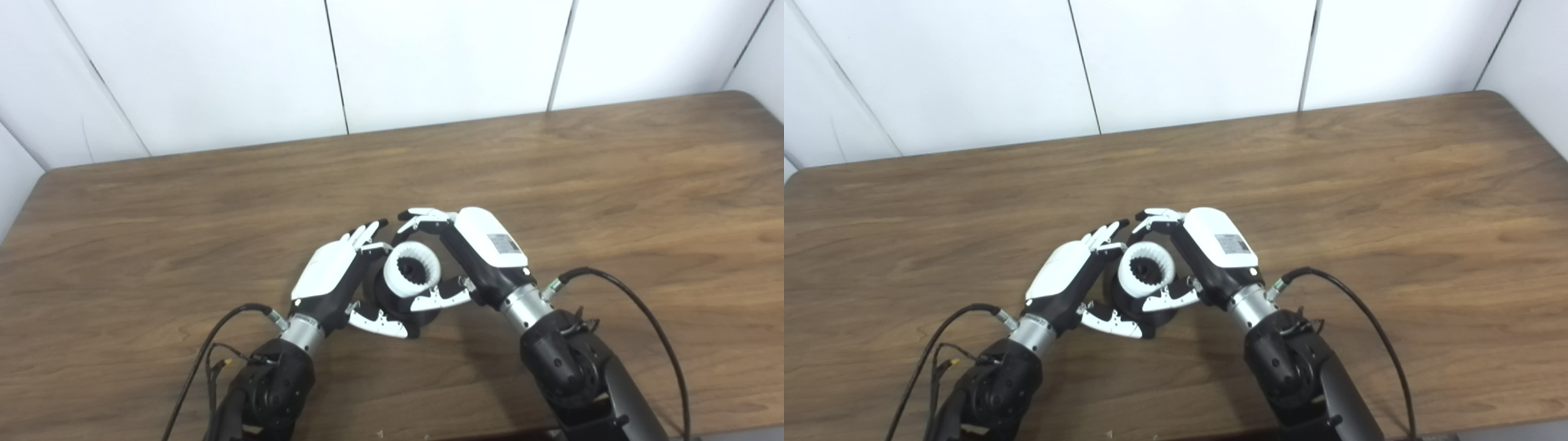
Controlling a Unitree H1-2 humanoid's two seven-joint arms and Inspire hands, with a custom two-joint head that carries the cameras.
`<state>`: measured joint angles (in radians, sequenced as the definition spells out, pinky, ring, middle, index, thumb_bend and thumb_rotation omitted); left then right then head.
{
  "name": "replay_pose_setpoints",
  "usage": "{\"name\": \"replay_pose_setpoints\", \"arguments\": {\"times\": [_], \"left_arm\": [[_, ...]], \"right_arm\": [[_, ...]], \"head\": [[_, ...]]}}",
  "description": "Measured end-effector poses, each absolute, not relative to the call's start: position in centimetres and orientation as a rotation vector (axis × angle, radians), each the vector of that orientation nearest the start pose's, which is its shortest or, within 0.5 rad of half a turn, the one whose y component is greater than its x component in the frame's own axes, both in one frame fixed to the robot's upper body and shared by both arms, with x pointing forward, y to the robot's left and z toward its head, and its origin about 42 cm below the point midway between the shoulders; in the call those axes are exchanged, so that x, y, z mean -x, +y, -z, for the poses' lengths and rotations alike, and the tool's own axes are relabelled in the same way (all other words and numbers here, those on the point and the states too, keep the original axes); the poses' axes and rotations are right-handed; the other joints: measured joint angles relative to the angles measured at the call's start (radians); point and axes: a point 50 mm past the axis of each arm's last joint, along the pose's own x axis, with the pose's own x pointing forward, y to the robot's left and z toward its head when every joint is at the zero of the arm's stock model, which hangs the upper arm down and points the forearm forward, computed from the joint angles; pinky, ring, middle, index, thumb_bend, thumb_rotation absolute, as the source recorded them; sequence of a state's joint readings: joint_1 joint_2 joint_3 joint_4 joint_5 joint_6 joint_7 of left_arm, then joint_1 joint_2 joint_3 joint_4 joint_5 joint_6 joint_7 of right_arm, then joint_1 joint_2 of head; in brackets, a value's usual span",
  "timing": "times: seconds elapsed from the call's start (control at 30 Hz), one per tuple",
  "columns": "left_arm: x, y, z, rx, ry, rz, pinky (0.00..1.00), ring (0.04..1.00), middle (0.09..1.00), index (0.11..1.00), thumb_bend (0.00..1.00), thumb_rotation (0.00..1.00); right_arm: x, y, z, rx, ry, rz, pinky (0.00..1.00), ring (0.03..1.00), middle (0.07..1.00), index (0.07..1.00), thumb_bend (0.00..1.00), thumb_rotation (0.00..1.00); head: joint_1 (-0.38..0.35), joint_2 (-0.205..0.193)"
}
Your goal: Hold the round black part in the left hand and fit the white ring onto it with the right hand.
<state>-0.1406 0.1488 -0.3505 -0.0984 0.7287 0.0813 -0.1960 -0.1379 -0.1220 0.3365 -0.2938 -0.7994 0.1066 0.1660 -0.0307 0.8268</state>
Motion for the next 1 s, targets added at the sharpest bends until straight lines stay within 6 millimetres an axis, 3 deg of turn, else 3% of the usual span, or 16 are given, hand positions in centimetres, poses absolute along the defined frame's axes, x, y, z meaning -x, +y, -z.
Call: {"name": "replay_pose_setpoints", "arguments": {"times": [0.47,1.0], "left_arm": [[-30.6,14.7,-14.0,-0.908,-0.172,0.432,1.0,1.0,1.0,0.608,0.93,0.28],[-30.4,14.2,-14.1,-0.903,-0.175,0.448,1.0,1.0,1.0,0.617,0.93,0.27]], "right_arm": [[-29.6,-14.0,-19.1,0.948,-0.363,-0.33,0.78,0.768,0.823,0.634,0.71,0.21],[-29.4,-13.2,-20.8,1.06,-0.408,-0.428,0.81,0.78,0.831,0.626,0.74,0.2]], "head": [[0.0,0.009],[0.0,0.017]]}}
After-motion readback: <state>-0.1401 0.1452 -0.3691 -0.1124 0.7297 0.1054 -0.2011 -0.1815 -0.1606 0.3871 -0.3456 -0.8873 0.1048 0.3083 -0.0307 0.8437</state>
